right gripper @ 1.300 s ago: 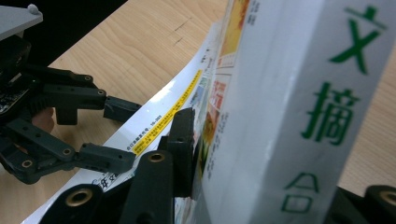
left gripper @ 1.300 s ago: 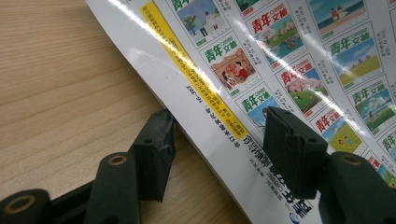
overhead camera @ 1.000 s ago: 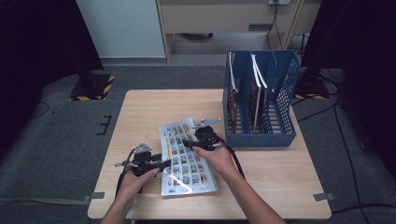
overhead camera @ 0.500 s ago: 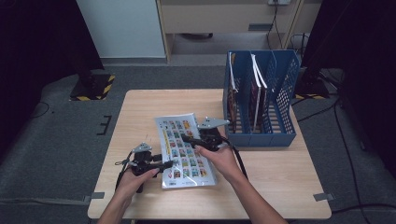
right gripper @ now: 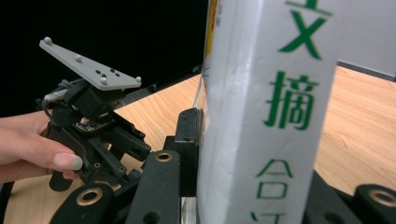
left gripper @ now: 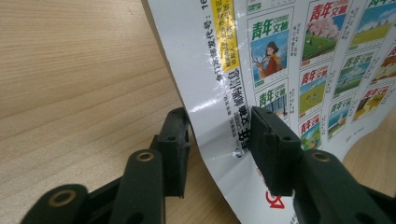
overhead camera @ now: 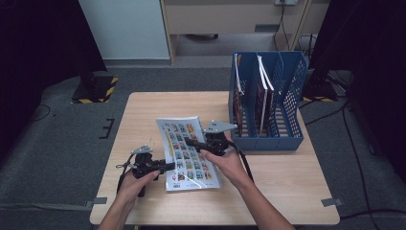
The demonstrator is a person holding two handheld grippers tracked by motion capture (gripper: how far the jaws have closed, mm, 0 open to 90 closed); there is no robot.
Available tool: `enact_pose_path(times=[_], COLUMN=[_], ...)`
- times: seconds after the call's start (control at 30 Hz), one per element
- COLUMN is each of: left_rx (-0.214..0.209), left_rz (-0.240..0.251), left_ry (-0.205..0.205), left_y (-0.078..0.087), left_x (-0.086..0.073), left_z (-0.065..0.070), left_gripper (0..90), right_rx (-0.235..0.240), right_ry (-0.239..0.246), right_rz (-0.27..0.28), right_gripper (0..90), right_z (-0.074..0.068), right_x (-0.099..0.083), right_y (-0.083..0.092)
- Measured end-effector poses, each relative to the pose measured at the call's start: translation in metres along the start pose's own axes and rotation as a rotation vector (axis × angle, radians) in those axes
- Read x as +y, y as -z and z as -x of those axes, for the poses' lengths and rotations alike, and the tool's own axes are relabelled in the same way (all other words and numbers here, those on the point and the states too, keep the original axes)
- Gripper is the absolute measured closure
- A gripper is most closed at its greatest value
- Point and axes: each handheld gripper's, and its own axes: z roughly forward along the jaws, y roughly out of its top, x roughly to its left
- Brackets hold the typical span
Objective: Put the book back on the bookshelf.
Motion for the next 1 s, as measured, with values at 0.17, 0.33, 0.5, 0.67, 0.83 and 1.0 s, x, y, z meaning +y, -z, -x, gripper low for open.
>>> enact_pose_path(times=[0.17,0.33,0.5,0.67,0.83,1.0], left_rx=[0.029,0.082,0.109,0.139,0.176,0.185], left_rz=[0.012,0.029,0.045,0.06,0.086,0.091], left_ry=[-0.035,-0.098,-0.151,-0.182,-0.219,-0.23], left_y=[0.003,0.007,0.009,0.01,0.011,0.011], left_x=[0.003,0.008,0.011,0.013,0.014,0.015], left_z=[0.003,0.007,0.009,0.013,0.017,0.018], left_gripper=[62.9,64.4,65.5,65.9,66.2,66.3], right_rx=[0.009,0.015,0.021,0.025,0.026,0.026], right_ry=[0.018,0.045,0.041,0.054,0.066,0.08], right_rz=[0.007,0.01,0.02,0.021,0.03,0.033], right_gripper=[73.4,73.7,73.5,73.1,72.8,72.9], right_z=[0.0,-0.001,0.0,0.001,0.001,0.001], right_x=[0.003,0.009,0.012,0.013,0.014,0.015], right_y=[0.001,0.001,0.004,0.008,0.012,0.013])
